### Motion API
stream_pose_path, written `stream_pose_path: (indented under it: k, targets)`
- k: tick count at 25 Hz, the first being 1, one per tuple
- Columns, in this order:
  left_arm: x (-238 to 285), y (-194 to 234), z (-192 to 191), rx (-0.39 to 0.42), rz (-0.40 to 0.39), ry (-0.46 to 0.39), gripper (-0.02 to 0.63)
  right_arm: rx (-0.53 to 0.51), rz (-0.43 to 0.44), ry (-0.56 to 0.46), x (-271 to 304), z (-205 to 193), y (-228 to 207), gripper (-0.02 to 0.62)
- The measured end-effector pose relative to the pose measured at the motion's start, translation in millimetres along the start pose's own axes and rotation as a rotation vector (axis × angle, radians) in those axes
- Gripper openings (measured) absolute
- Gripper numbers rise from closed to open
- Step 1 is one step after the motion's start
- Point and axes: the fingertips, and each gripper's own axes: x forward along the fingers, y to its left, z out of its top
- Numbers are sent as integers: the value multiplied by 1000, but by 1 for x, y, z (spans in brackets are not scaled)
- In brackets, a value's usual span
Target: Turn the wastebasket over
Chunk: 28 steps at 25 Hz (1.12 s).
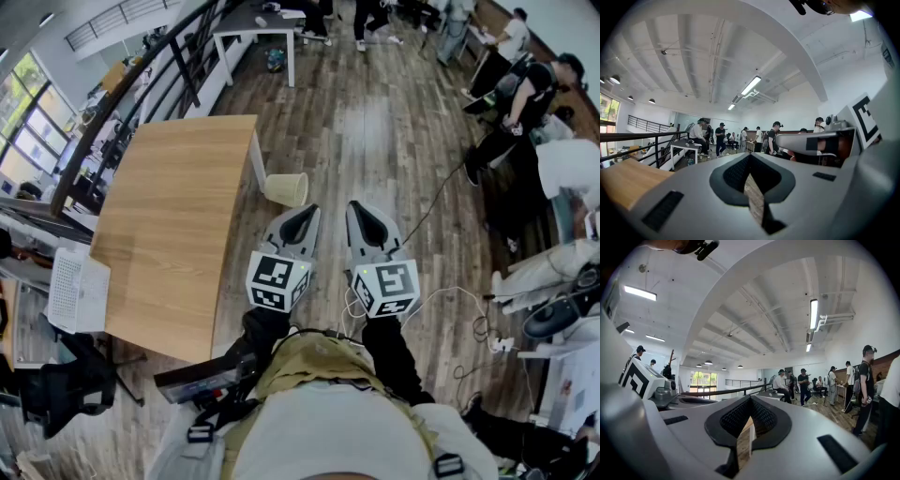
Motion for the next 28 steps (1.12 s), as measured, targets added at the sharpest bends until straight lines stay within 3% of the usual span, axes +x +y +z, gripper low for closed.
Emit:
stream_pose_path:
  k: [11, 28]
  targets:
    - [-1, 17, -2, 12, 11, 8, -3, 3, -9, 0, 12, -4, 0, 18]
    - [-6, 33, -8, 21, 13, 25, -3, 26, 57, 9, 32, -10, 23, 20]
